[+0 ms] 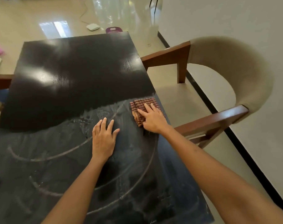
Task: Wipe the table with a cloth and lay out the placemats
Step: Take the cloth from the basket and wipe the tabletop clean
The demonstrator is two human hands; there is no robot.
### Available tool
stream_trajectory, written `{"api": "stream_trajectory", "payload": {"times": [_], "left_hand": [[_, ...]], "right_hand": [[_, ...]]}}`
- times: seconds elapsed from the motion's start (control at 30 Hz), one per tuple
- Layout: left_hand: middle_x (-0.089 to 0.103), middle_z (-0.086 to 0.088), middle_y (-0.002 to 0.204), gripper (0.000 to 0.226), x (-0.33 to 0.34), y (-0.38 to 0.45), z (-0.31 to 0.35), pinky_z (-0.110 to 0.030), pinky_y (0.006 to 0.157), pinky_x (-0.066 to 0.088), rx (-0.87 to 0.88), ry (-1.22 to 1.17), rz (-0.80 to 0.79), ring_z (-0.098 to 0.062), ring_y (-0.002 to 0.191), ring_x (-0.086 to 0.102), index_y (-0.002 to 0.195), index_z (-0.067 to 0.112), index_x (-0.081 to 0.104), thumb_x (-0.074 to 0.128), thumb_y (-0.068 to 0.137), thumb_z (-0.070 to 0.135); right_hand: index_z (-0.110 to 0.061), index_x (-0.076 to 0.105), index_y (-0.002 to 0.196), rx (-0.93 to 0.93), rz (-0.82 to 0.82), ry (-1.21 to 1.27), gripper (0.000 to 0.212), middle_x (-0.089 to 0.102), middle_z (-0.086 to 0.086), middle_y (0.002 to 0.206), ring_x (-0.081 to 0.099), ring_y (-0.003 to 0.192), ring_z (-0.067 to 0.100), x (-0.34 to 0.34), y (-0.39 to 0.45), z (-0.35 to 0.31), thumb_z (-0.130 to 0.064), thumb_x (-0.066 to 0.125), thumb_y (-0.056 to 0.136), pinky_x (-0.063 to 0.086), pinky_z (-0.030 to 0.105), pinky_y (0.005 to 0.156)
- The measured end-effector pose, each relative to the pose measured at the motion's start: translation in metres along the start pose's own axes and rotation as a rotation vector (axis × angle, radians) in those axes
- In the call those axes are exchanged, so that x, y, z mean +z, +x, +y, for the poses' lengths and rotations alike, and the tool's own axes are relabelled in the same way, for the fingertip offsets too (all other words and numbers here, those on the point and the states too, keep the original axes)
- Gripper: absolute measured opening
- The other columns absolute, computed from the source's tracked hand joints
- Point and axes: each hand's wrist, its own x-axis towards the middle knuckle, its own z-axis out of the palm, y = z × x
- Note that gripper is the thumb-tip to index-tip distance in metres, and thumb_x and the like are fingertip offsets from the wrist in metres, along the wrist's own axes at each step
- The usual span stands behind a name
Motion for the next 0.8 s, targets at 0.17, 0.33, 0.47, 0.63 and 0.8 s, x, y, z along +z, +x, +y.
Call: {"api": "stream_trajectory", "payload": {"times": [0.17, 0.33, 0.47, 0.63, 0.8], "left_hand": [[0.043, -0.014, 0.145, 0.051, 0.0, 0.0, 0.002, -0.045, 0.114, 0.027, -0.019, -0.003, 0.023, -0.029, 0.136, 0.033, 0.137, 0.013, 0.05, 0.045, 0.096, 0.043], [0.043, -0.011, 0.144, 0.052, 0.0, 0.002, 0.001, -0.046, 0.114, 0.027, -0.031, -0.019, 0.031, -0.027, 0.136, 0.033, 0.136, 0.014, 0.051, 0.044, 0.095, 0.045], [0.042, -0.01, 0.144, 0.052, 0.0, 0.001, -0.001, -0.046, 0.115, 0.026, -0.044, -0.042, 0.027, -0.026, 0.136, 0.032, 0.136, 0.015, 0.051, 0.045, 0.095, 0.046], [0.042, -0.008, 0.143, 0.051, 0.002, 0.002, -0.003, -0.045, 0.115, 0.025, -0.046, -0.059, 0.038, -0.025, 0.136, 0.032, 0.135, 0.016, 0.052, 0.044, 0.095, 0.047], [0.042, -0.008, 0.143, 0.051, 0.001, 0.002, -0.001, -0.047, 0.114, 0.026, -0.046, -0.067, 0.035, -0.025, 0.135, 0.033, 0.135, 0.016, 0.053, 0.044, 0.095, 0.046]], "right_hand": [[-0.028, 0.016, 0.154, -0.001, 0.146, 0.013, 0.071, 0.004, 0.006, 0.163, -0.004, 0.149, 0.028, 0.009, 0.011, 0.007, -0.064, 0.029, 0.095, 0.0, 0.046, 0.12], [-0.029, 0.008, 0.155, 0.024, 0.139, -0.077, 0.065, -0.006, 0.009, 0.163, -0.016, 0.147, 0.033, 0.027, 0.028, 0.01, -0.059, 0.017, 0.099, -0.01, 0.054, 0.117], [-0.026, 0.009, 0.155, 0.094, 0.139, -0.075, 0.065, -0.007, 0.011, 0.162, -0.016, 0.146, 0.037, 0.013, 0.068, 0.014, -0.058, 0.016, 0.099, -0.009, 0.057, 0.116], [-0.026, 0.006, 0.155, 0.139, 0.135, -0.066, 0.064, -0.007, 0.012, 0.162, -0.015, 0.146, 0.038, -0.002, 0.106, 0.022, -0.057, 0.016, 0.1, -0.007, 0.056, 0.117], [-0.026, 0.009, 0.155, 0.159, 0.172, -0.051, 0.063, -0.005, 0.011, 0.162, -0.013, 0.147, 0.036, 0.008, 0.077, 0.019, -0.055, 0.018, 0.101, -0.006, 0.053, 0.118]]}}
